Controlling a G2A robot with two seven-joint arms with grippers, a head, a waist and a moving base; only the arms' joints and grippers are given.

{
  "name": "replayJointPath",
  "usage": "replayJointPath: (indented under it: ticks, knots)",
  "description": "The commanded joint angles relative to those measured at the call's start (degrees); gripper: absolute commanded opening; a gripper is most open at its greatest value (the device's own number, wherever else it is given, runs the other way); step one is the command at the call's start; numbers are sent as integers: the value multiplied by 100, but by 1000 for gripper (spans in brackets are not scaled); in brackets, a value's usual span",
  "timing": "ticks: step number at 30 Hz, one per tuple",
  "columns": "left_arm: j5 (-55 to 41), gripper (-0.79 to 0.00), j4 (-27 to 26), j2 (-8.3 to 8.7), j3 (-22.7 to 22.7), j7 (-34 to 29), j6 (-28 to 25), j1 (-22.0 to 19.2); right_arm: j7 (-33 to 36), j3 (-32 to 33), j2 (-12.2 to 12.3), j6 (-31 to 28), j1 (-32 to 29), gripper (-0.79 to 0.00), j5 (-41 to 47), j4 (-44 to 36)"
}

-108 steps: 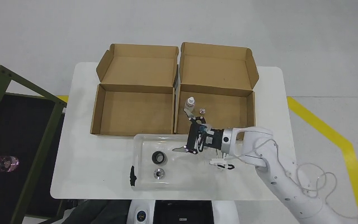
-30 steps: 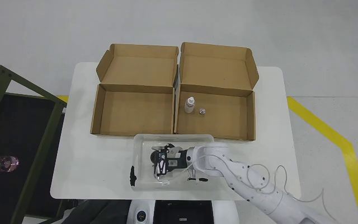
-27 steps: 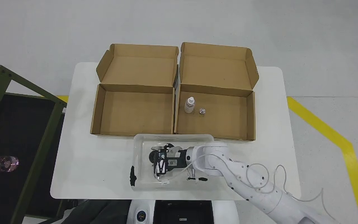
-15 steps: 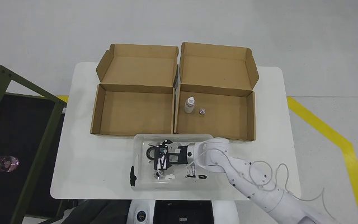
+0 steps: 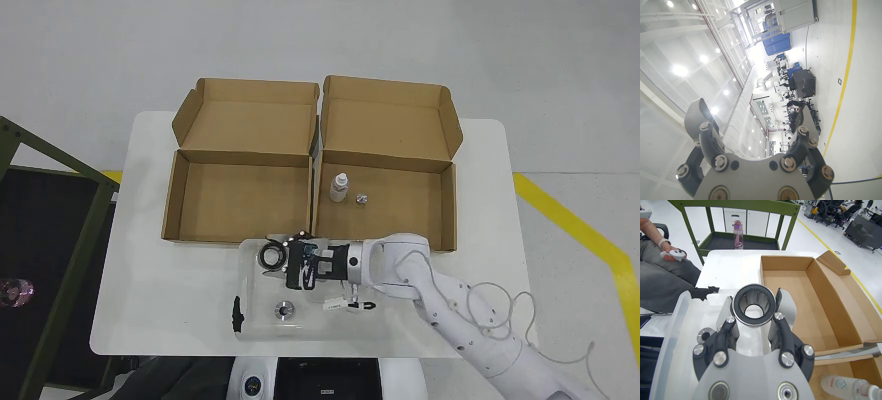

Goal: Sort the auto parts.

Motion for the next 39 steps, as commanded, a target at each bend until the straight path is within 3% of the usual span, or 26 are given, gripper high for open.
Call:
replayJointPath:
  ticks: [1,19,39]
  knots:
    - [0,0,0,0,0,0,0,0,-40,57,-3,29,21,-785,26,-41]
    - [0,0,0,0,0,0,0,0,-277,226,-129,315,473,-785,31,206]
    - [0,0,0,0,0,0,0,0,-140,-426,-602,660,1543,-785,24,1820]
